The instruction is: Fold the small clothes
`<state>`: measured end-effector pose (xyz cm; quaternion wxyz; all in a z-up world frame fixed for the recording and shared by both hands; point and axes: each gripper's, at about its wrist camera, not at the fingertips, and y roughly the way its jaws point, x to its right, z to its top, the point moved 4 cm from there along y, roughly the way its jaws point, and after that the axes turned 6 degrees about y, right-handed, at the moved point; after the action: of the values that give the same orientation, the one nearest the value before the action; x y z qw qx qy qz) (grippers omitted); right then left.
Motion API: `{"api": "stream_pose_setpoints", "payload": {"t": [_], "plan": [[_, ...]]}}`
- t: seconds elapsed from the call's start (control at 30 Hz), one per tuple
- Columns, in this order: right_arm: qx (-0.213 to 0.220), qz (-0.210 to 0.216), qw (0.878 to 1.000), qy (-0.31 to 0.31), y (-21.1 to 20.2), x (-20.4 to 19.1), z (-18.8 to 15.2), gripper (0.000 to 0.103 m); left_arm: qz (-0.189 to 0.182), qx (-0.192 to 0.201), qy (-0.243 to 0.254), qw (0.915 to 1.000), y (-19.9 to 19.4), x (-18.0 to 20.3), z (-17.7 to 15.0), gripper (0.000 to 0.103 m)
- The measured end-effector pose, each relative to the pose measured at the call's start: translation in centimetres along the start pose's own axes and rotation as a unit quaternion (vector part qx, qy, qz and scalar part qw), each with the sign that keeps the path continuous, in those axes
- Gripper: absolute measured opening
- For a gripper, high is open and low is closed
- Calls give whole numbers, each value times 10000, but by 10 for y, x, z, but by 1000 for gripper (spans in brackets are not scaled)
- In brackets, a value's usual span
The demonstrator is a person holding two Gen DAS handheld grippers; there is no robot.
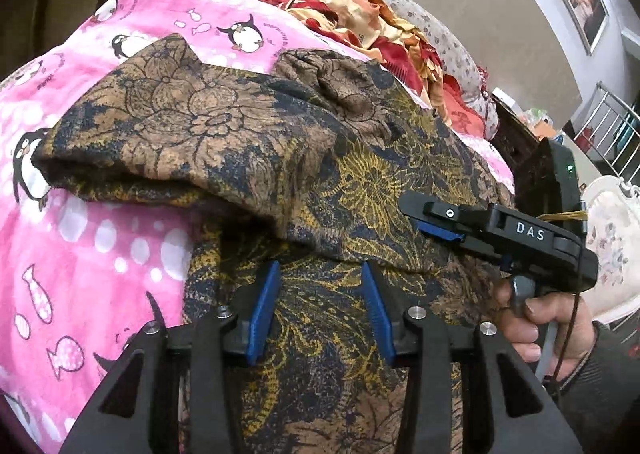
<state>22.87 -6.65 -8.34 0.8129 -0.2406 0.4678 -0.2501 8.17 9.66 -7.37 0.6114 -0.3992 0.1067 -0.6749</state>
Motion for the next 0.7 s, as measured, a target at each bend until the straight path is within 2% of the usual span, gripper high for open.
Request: {"api": "stream_pose_setpoints", "payload": {"t": [0.07, 0.1, 0.13, 0.2, 0.3, 0.4, 0.53, 0.7], "plan": [[47, 167, 9998, 109, 5, 3, 3, 40, 18, -3, 15, 10000, 0, 1, -1, 23], [65, 225, 9996, 150, 7, 5, 5, 35, 19, -9, 5, 10000, 2, 0, 0, 23], [88, 296, 9993, 207, 6, 6, 7, 21, 21, -14, 3, 10000, 2, 0, 0, 23], [89, 281, 9993, 225, 4, 5, 8, 5, 20, -16, 2, 10000, 2, 0, 1, 23], [352, 102, 9993, 114, -13, 0, 11, 4, 41, -20, 17, 10000, 2, 0, 1, 23], [578, -355, 9975, 182, -41, 16, 26, 4, 42, -21, 20, 10000, 3, -1, 1, 23], [517, -1049, 9918, 509, -83, 70, 37, 4, 40, -23, 32, 10000, 4, 0, 2, 23], [618, -1349, 9845, 936, -130, 116, 35, 4, 34, -23, 34, 10000, 4, -1, 2, 23]]}}
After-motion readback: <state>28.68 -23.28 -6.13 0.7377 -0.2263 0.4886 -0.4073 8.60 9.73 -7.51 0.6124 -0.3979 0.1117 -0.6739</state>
